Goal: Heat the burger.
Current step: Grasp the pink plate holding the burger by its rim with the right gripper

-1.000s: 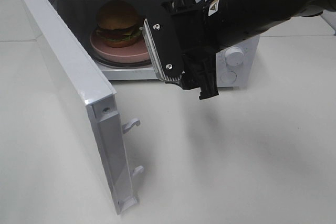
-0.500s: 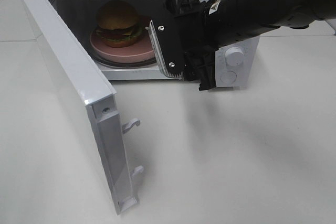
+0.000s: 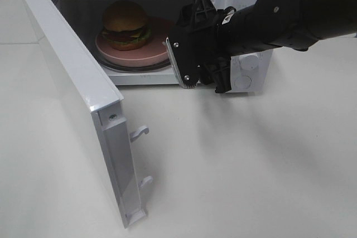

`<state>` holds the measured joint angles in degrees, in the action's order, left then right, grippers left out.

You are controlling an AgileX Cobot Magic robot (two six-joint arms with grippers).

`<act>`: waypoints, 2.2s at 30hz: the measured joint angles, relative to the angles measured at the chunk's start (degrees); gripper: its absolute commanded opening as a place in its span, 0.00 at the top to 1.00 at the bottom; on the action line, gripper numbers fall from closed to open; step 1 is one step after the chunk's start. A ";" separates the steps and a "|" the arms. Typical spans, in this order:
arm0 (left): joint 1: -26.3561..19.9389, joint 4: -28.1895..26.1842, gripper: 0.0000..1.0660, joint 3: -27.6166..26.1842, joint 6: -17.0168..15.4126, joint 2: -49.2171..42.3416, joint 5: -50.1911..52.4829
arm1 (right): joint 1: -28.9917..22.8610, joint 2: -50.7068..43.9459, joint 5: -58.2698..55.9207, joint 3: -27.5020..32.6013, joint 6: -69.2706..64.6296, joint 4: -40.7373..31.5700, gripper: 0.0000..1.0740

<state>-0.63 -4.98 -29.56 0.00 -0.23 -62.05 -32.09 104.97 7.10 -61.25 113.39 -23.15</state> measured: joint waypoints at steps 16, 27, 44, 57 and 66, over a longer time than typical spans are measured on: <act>0.00 0.00 0.06 0.00 0.00 0.00 0.00 | 0.00 9.34 -0.06 -8.08 -1.72 -0.29 0.29; 0.00 0.00 0.06 0.00 0.00 0.00 0.00 | 0.00 15.93 -5.33 -17.42 -6.02 -0.29 0.29; 0.00 0.00 0.06 0.00 0.00 0.00 0.00 | 0.00 23.95 -13.69 -31.17 -15.99 2.75 0.29; 0.00 0.00 0.06 0.00 0.00 0.00 0.00 | 0.00 26.18 -19.54 -33.35 -18.68 2.58 0.29; 0.00 0.00 0.06 0.00 0.00 0.00 0.00 | 0.00 28.76 -21.49 -33.80 -20.00 1.60 0.30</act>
<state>-0.63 -4.98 -29.56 0.00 -0.23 -62.05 -32.09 133.73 -14.38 -95.05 93.39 -21.54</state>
